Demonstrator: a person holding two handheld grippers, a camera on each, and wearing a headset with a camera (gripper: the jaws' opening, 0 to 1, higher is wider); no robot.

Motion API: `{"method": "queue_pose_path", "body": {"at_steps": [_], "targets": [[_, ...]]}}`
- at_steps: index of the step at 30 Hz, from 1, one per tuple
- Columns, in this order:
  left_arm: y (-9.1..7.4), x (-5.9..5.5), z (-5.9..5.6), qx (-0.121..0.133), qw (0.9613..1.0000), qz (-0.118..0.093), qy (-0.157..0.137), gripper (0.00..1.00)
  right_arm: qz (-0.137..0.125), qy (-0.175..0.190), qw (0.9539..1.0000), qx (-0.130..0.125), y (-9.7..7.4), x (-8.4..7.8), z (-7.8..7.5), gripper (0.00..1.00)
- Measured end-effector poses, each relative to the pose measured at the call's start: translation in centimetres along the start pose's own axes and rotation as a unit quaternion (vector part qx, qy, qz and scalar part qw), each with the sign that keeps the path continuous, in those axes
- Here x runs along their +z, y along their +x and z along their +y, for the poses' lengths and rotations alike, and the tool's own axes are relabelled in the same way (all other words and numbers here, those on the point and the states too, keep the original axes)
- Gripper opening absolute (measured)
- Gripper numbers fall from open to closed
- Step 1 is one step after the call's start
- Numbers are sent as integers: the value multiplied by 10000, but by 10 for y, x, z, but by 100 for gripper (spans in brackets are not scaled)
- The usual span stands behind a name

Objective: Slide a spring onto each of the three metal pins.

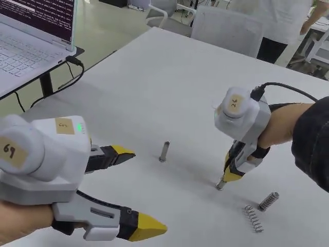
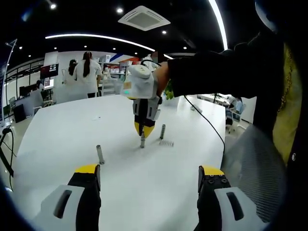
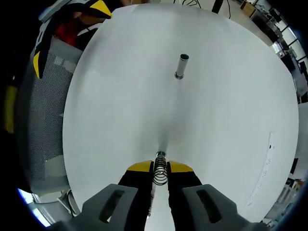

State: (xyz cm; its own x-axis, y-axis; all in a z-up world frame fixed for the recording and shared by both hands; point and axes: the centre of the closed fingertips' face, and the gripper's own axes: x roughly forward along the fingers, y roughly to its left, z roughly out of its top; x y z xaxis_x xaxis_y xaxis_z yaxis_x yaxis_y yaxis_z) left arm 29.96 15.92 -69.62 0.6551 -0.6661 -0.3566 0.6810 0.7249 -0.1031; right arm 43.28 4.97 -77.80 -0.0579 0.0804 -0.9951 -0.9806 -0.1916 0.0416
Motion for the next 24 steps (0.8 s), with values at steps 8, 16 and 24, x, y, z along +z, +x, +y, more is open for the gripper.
{"method": "queue_pose_path", "body": {"at_steps": [8,16,24], "targets": [[-1,1,1,9,10000,-12,-7,80,-11,12,10000,-4,2,0,-1,9],[0,0,1,4,10000,-3,-15,79,-1,-6,10000,-6,5,-1,0,9],[-1,0,1,4,10000,0,-10,79,2,-9,10000,-11,9,-1,1,9]]}}
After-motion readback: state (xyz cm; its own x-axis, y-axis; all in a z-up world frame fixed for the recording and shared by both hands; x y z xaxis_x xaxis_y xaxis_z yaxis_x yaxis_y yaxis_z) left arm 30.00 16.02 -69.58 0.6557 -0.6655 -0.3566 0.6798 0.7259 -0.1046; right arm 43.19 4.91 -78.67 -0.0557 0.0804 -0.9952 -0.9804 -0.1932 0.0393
